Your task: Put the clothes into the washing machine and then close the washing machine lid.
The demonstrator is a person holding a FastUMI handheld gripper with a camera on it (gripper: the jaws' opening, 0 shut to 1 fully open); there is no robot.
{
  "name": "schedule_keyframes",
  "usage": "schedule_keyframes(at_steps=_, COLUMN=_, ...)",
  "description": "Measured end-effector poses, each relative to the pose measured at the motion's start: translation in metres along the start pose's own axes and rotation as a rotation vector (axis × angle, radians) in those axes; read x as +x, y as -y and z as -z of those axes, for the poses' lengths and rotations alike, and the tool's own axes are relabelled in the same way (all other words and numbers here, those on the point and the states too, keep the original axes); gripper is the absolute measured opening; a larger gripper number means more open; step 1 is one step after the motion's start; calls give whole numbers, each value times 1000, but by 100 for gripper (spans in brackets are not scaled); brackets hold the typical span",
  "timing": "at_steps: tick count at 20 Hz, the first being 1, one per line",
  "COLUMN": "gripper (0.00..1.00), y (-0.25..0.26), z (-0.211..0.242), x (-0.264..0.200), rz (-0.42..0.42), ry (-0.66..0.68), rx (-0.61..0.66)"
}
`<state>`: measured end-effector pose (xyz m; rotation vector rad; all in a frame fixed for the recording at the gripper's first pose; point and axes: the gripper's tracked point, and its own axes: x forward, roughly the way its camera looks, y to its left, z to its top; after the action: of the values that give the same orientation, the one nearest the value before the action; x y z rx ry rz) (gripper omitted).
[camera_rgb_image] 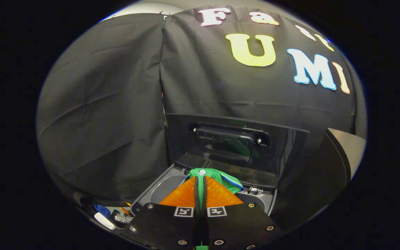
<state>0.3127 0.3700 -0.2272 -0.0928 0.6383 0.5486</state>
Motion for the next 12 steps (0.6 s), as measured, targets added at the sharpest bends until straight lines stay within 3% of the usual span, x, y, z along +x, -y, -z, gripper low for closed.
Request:
schedule_keyframes(at_steps=4, gripper=2, y=8, z=31, x=7, rz=9, ry=-73, rx=-20)
schedule_keyframes(at_steps=8, gripper=12, y=7, z=59, x=6, rz=13, ry=-125, rx=-41)
schedule_keyframes(at_steps=9, gripper=21, y=9, z=64, x=1, rz=42, ry=-125, rx=-57)
schedule_keyframes(at_steps=12, gripper=76, y=16, z=75, x=-1, rz=69, ry=-139, rx=-68)
